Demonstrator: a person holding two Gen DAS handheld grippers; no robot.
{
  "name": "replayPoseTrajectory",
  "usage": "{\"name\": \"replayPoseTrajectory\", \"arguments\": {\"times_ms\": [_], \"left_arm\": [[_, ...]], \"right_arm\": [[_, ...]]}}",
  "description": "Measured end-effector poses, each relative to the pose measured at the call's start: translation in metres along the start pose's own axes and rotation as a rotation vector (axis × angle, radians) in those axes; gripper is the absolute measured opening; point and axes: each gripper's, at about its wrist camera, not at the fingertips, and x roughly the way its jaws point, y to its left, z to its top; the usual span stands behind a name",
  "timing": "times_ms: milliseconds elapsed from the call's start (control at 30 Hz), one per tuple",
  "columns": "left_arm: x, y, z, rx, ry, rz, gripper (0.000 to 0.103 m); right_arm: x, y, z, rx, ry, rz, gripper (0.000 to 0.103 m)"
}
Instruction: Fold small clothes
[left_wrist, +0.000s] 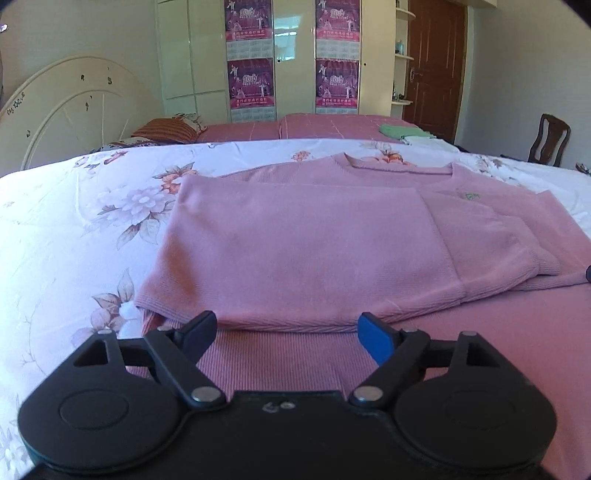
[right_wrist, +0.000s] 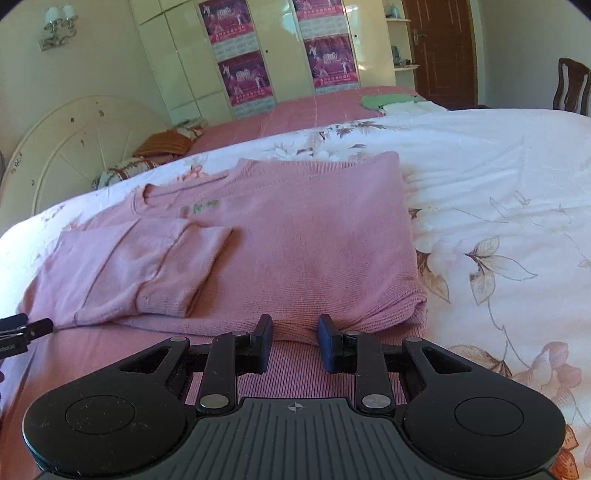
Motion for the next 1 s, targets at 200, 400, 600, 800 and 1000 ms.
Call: {"name": "replayPoseTrajectory", "arguments": {"times_ms": [200,400,600,800,1000], "left_arm": [[-0.042,-0.005,-0.013,0.089,-0.018,0.004,0.087],[-0.082,0.005,-0.037,0.155,0.004,0.002,0.083],[-0.114,0.025,-0.07,0.138,0.05,0.0,0.082],[-0.143,0.057,-0.104,0.057,0.122,-0.017,0.074],[-0.17,0.102,-0.133,-0.145,0.166,-0.115,0.068]], "right_arm": [[-0.04,0.017,-0.006,0.011,-0.054,0.012,0.027],[-0.082,0.029,-0.035,0.011,-0.046,0.009,0.027],[-0.118,0.032,-0.069,0.033,-0.019,-0.021,0.027],[-0.157,0.02,-0.095,0.109,-0.008,-0.033,0.028],[-0.197,0.006,-0.123,0.162,-0.019,-0.05,0.07]]}}
